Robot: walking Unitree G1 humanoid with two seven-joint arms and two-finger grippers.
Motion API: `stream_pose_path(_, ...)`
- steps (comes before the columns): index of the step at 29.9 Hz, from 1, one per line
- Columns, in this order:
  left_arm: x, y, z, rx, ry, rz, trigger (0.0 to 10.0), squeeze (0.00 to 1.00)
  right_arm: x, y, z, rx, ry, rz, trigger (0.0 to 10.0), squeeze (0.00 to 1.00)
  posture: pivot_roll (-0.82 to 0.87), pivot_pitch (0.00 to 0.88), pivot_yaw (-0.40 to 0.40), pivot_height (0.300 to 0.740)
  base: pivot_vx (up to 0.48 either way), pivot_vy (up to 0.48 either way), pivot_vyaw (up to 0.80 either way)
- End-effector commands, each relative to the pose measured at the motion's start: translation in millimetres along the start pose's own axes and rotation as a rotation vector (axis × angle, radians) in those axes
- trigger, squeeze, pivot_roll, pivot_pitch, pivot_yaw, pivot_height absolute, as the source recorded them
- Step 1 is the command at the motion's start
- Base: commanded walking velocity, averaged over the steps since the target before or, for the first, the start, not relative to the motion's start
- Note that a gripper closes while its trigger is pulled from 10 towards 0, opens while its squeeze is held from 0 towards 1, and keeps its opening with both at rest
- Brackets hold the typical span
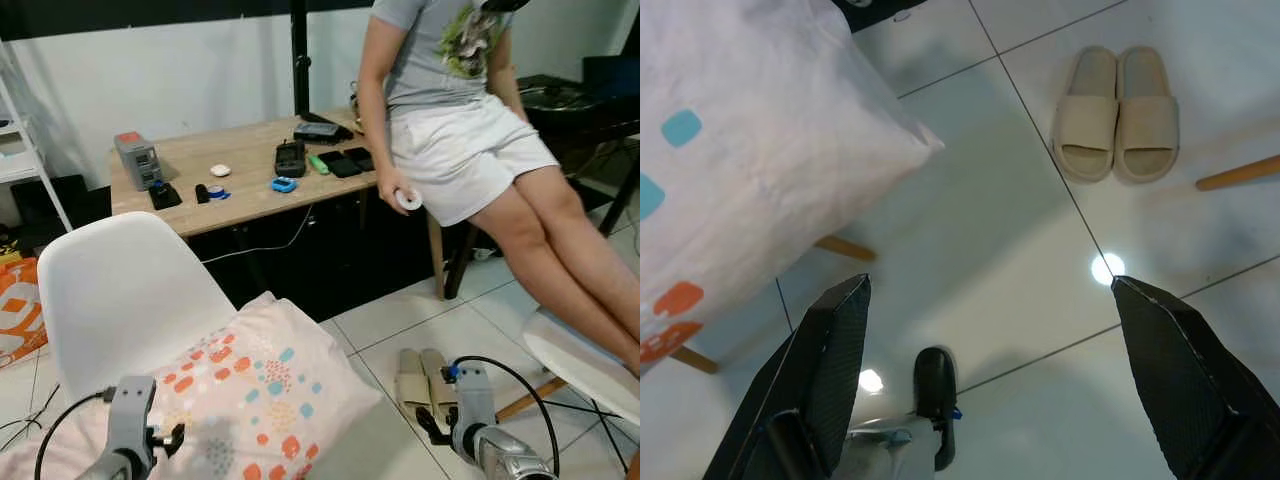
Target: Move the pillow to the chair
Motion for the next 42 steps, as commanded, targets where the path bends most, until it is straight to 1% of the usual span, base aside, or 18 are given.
stream_pose_path(1, -8, 3.8, -0.3, 0.002, -0.040, 0.022, 10.0, 0.00, 1, -1.1, 0.8, -0.004, 0.000, 0.019, 10.0, 0.00, -0.16, 0.056, 0.004, 0.740, 0.000, -0.461, 0.00)
stream_pose_path(3, -7, 6.6, 1.2, 0.002, -0.045, 0.021, 10.0, 0.00, -2, -0.4, 0.6, -0.013, -0.008, 0.027, 10.0, 0.00, -0.16, 0.056, 0.003, 0.740, 0.000, -0.472, 0.00)
stream_pose_path(4, -11, 9.4, 1.2, -0.005, -0.066, 0.033, 10.0, 0.00, -1, -1.1, 0.9, -0.009, -0.008, 0.026, 10.0, 0.00, -0.15, 0.055, 0.002, 0.740, 0.000, -0.480, 0.00)
stream_pose_path(5, -11, 9.4, 1.2, -0.005, -0.066, 0.033, 10.0, 0.00, -1, -1.1, 0.9, -0.009, -0.008, 0.026, 10.0, 0.00, -0.15, 0.055, 0.002, 0.740, 0.000, -0.480, 0.00)
stream_pose_path(8, -19, 18.7, 1.5, -0.027, -0.112, 0.076, 10.0, 0.00, -2, -2.5, 1.2, -0.005, -0.009, 0.022, 10.0, 0.00, -0.16, 0.054, 0.002, 0.740, 0.000, -0.480, 0.00)
stream_pose_path(9, -19, 18.7, 1.5, -0.027, -0.112, 0.076, 10.0, 0.00, -2, -2.5, 1.2, -0.005, -0.009, 0.022, 10.0, 0.00, -0.16, 0.054, 0.002, 0.740, 0.000, -0.480, 0.00)
stream_pose_path(11, -22, 24.0, 1.6, -0.041, -0.127, 0.109, 10.0, 0.00, 0, -2.4, 1.3, -0.003, 0.004, 0.029, 10.0, 0.00, -0.16, 0.053, 0.002, 0.740, 0.000, -0.480, 0.28)
stream_pose_path(17, -23, 24.8, 1.5, -0.038, -0.134, 0.120, 10.0, 0.00, 1, -1.1, 1.0, -0.011, 0.010, 0.027, 10.0, 0.00, -0.15, 0.053, 0.000, 0.740, 0.000, -0.480, 0.76)
stream_pose_path(22, -24, 24.6, 1.6, -0.033, -0.136, 0.122, 10.0, 0.00, 1, -4.8, 1.7, 0.018, 0.010, 0.023, 10.0, 0.00, -0.15, 0.052, 0.000, 0.740, 0.000, -0.480, 0.80)
stream_pose_path(29, -24, 25.1, 1.5, -0.032, -0.138, 0.125, 10.0, 0.00, 1, -5.1, 1.7, 0.022, 0.015, 0.031, 10.0, 0.00, -0.15, 0.041, 0.005, 0.740, 0.000, -0.464, 0.80)
stream_pose_path(34, -24, 25.1, 1.6, -0.022, -0.129, 0.103, 10.0, 0.00, 1, -4.8, 1.6, 0.023, 0.017, 0.033, 10.0, 0.00, -0.15, 0.038, 0.004, 0.740, 0.000, 0.000, 0.80)
stream_pose_path(42, -23, 26.0, 2.0, -0.029, -0.127, 0.104, 10.0, 0.00, 2, -4.8, 1.6, 0.028, 0.020, 0.031, 10.0, 0.00, -0.16, 0.044, 0.005, 0.740, 0.000, 0.000, 0.80)
Point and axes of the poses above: a point about 5 cm out from each wrist's last joint towards the gripper, its own z axis pointing out of the wrist towards the gripper, its own x axis along the axis of the wrist's last joint, y = z × x, the point moved 1 cm from there along z, pointing out of the wrist towards the gripper, and after that the axes turned 3 degrees about z, right-handed, at the moved point
